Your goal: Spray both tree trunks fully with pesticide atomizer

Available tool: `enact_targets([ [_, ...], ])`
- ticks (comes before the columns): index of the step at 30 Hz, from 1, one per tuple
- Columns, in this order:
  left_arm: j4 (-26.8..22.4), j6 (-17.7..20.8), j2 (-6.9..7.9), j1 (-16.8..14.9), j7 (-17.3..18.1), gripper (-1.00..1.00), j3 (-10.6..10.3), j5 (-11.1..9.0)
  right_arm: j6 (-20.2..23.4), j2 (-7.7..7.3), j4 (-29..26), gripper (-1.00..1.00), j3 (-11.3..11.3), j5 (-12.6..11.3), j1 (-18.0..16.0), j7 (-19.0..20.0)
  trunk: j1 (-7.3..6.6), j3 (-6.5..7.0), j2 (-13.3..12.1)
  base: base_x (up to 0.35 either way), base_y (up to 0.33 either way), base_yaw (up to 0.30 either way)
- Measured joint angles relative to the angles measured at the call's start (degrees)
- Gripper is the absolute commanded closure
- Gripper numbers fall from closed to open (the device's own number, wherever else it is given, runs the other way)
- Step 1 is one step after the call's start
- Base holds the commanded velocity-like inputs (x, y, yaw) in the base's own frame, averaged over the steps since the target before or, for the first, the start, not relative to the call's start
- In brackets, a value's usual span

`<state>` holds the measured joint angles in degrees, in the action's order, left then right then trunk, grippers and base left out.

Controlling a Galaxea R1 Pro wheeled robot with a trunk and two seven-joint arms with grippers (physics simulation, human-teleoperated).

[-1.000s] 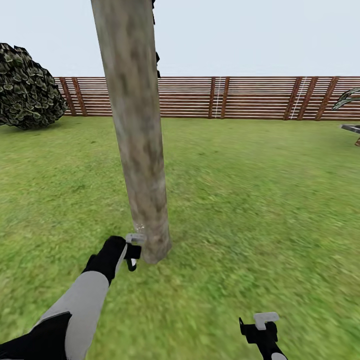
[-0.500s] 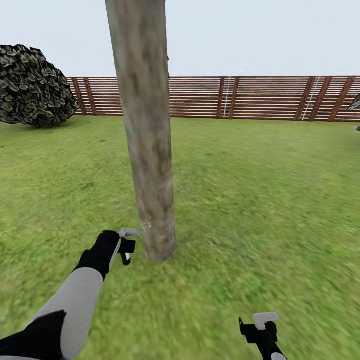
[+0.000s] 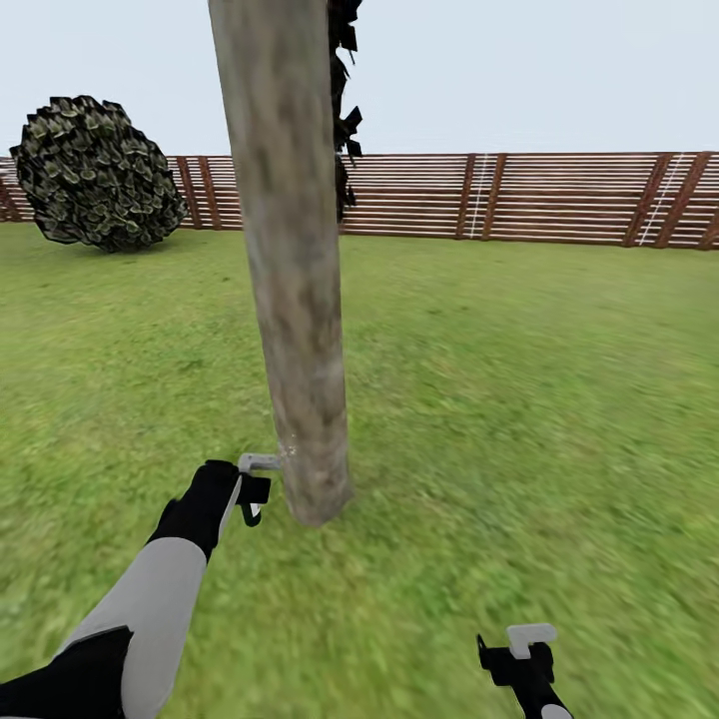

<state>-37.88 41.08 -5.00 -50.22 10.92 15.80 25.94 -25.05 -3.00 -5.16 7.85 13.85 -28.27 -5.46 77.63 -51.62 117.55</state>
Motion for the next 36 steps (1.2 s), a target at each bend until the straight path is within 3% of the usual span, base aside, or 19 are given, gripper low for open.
enact_targets([
  [13, -0.3, 0.1, -0.15, -0.1, 0.0, 1.00, 0.0, 0.1, 0.0, -0.09, 0.0, -1.00, 0.1, 0.0, 0.0, 0.0, -0.01, 0.01, 0.0, 0.151, -0.230, 0.006],
  [26, -0.3, 0.0, -0.51, 0.1, -0.2, 1.00, -1.1, 0.0, 0.0, -0.02, -0.1, -1.00, 0.0, 0.0, 0.0, 0.0, 0.01, 0.01, 0.0, -0.165, -0.245, 0.037],
  [36, -3.1, 0.1, -0.17, 0.2, -0.6, 1.00, -1.4, 0.3, 0.0, -0.08, -0.1, -1.00, 0.1, 0.0, 0.0, 0.0, 0.00, 0.01, 0.0, 0.068, -0.118, 0.140],
])
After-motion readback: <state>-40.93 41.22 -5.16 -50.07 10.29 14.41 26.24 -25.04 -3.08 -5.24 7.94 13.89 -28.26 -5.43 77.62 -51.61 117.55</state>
